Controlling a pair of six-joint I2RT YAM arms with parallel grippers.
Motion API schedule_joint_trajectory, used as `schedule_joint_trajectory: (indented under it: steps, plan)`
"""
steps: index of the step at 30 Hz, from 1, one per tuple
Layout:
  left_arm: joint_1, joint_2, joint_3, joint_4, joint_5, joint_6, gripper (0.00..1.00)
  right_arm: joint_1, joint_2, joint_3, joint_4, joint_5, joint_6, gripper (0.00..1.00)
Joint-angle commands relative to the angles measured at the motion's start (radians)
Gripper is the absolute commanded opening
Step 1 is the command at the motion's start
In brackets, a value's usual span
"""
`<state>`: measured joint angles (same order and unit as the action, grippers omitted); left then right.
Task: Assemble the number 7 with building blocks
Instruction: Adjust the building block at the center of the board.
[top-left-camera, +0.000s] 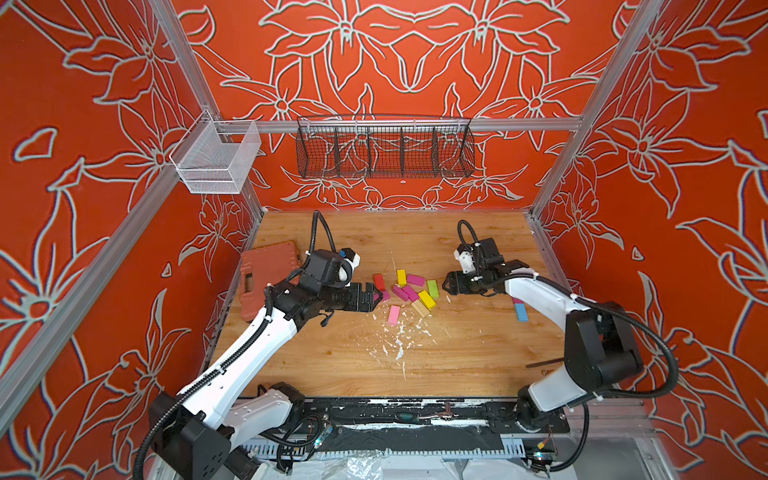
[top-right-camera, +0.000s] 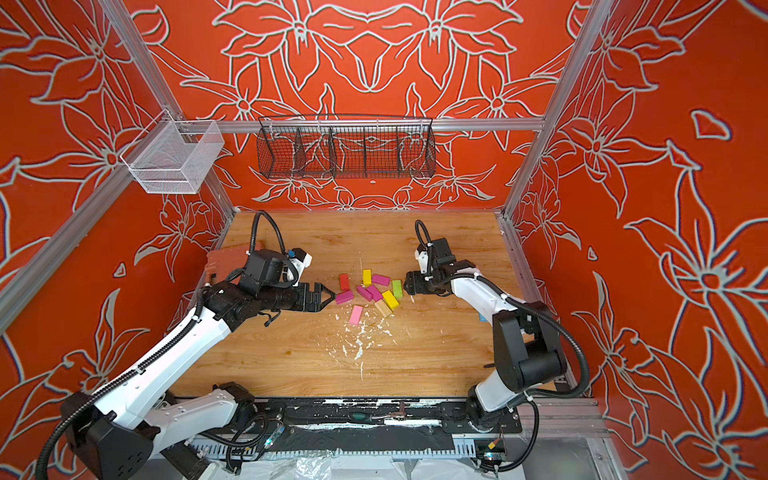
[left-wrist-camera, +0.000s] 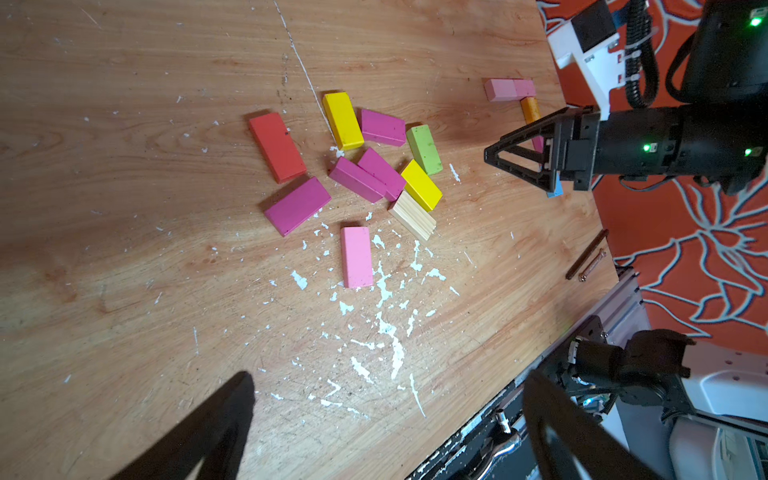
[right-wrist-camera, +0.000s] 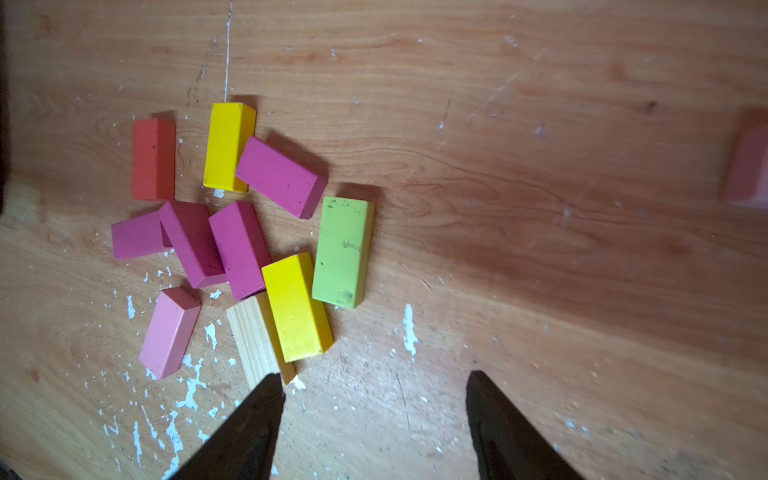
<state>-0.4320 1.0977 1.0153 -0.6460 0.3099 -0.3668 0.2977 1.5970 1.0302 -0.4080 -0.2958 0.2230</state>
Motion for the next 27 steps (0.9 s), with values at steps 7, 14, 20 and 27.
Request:
schedule_joint_trajectory:
  steps: [7, 14, 20, 27]
  plan:
    - [-0.005, 0.028, -0.02, -0.006, -0.016, -0.022, 0.98, 0.096, 0.182, 0.108, 0.06, 0.073, 0.036, 0.68]
    - [-0.005, 0.05, -0.002, -0.009, -0.02, -0.013, 0.98, 0.115, 0.268, 0.183, 0.025, 0.152, 0.036, 0.63]
    - [-0.005, 0.049, -0.014, 0.013, -0.023, -0.008, 0.98, 0.114, 0.297, 0.217, -0.018, 0.207, 0.023, 0.57]
    - [-0.005, 0.071, -0.008, 0.022, -0.014, 0.007, 0.98, 0.115, 0.304, 0.242, -0.065, 0.211, -0.015, 0.55]
